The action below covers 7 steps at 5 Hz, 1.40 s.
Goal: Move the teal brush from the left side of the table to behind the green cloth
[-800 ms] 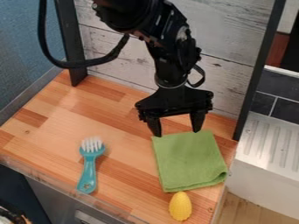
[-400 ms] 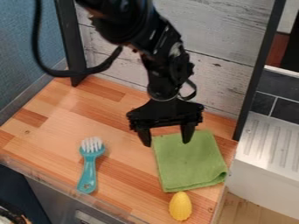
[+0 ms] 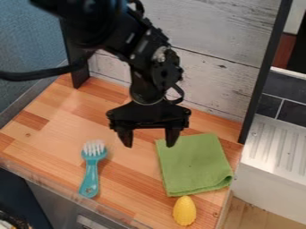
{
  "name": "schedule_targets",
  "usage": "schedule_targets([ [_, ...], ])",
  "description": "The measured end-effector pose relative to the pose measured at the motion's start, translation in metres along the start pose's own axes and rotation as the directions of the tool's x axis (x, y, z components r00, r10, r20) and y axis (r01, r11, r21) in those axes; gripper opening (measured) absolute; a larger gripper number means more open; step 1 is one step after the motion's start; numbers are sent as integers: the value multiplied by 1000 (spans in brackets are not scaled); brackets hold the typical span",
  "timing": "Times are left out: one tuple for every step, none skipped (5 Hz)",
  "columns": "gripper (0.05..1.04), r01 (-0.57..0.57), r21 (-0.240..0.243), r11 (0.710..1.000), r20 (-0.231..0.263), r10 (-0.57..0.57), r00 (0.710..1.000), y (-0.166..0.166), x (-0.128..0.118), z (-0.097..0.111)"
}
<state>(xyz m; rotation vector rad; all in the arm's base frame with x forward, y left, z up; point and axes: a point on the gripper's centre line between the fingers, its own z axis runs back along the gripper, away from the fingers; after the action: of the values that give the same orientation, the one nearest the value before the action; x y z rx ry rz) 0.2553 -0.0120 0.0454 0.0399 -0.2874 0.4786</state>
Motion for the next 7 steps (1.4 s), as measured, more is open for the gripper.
schedule_targets([
  [999,-6,58,998,-29,8,1000,36,-8,-8],
  [999,-28,88,996,-43,32,999,61,-14,-16],
  [999,-95,96,991,-79,103,992,86,-20,-28],
  [999,-103,92,990,-110,113,987,97,-23,-43],
  [999,-99,94,991,-133,111,985,100,-25,-57],
  [999,-105,91,990,-140,117,983,99,-23,-63],
  [944,-116,69,991,-151,126,981,96,-20,-71],
])
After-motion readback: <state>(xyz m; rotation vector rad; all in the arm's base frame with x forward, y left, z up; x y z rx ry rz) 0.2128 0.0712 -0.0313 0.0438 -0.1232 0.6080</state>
